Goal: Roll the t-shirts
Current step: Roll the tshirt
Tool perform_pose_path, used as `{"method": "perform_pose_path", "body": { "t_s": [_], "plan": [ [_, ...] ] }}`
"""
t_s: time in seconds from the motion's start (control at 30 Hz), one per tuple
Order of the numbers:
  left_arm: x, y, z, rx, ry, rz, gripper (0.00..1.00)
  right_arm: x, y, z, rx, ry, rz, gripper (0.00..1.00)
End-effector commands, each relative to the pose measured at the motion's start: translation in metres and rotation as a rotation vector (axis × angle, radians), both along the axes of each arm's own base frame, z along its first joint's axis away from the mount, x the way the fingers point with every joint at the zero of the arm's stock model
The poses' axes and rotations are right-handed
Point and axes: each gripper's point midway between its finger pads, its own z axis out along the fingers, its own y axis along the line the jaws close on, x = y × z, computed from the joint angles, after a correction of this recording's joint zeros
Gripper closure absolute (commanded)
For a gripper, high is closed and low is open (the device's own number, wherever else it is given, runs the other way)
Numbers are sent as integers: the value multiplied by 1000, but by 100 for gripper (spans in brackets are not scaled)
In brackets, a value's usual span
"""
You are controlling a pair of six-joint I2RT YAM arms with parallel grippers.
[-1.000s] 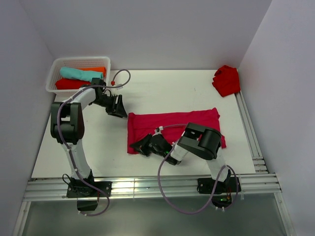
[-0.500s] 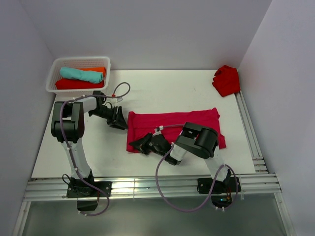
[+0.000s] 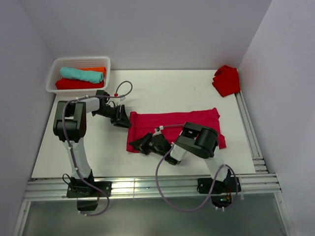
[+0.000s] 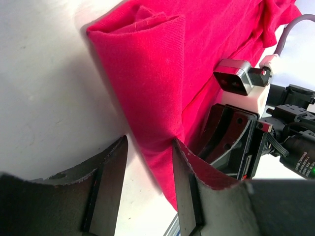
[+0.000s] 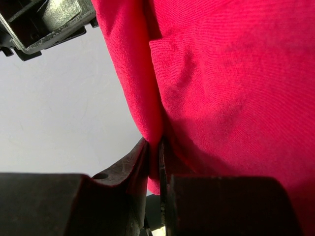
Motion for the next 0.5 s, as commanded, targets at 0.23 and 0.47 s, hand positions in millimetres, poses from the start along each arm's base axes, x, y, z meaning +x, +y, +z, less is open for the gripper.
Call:
{"method": "perform_pose_path", "body": {
  "t_s": [0.23, 0.47],
  "plan": [
    [16, -12, -4, 36, -39, -1, 52, -5, -9, -32, -74, 95, -8, 100],
    [19, -17, -7, 86, -45, -9, 72, -6, -13, -33, -119, 97, -4, 100]
  ]
}}
